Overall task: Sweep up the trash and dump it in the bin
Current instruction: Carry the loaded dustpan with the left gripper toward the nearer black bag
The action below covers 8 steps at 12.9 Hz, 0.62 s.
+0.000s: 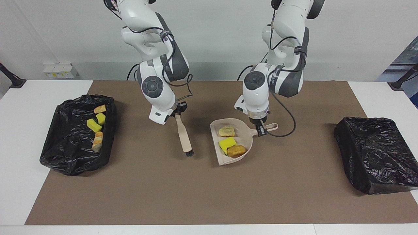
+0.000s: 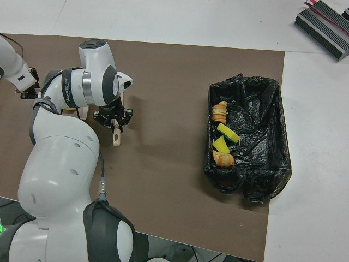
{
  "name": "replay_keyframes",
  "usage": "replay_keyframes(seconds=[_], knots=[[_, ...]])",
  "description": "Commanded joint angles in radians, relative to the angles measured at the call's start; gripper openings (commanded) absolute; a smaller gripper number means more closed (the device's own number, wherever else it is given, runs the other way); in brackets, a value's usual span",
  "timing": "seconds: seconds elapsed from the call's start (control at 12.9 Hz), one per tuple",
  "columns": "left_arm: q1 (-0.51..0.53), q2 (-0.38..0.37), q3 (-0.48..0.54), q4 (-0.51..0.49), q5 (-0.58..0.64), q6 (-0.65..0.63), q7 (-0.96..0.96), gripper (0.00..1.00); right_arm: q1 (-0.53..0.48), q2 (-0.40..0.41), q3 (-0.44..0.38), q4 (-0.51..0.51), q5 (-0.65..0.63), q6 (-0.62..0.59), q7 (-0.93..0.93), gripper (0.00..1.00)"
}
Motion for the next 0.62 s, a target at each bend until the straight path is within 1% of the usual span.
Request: replay_keyframes(seconds=[0.0,0.08,0.23,0.47,0.54], knots=[[0.122,-0.110,-0.006,-0.057,0.002,0.006,0.081,0.00,0.061,-0.089,0.005,-0.111,0.008,0.025,0.127,0.00],[0.160,-0.131,-0.005,-0.055,0.002,-0.003,0.126,0.00,0.093,-0.104,0.005,-0.128,0.008,0.029,0.180,0.00],[0.289,-0.158,-0.003,-0.034,0.000,-0.006,0.277,0.00,0.185,-0.155,0.006,-0.192,0.011,0.061,0.318,0.00],[0.489,-0.139,-0.002,0.058,-0.070,-0.014,0.543,0.00,0.322,-0.248,0.008,-0.296,0.033,0.098,0.496,0.00],[0.552,-0.129,0.000,0.077,-0.101,-0.011,0.586,0.00,0.365,-0.278,0.008,-0.329,0.056,0.109,0.548,0.00]])
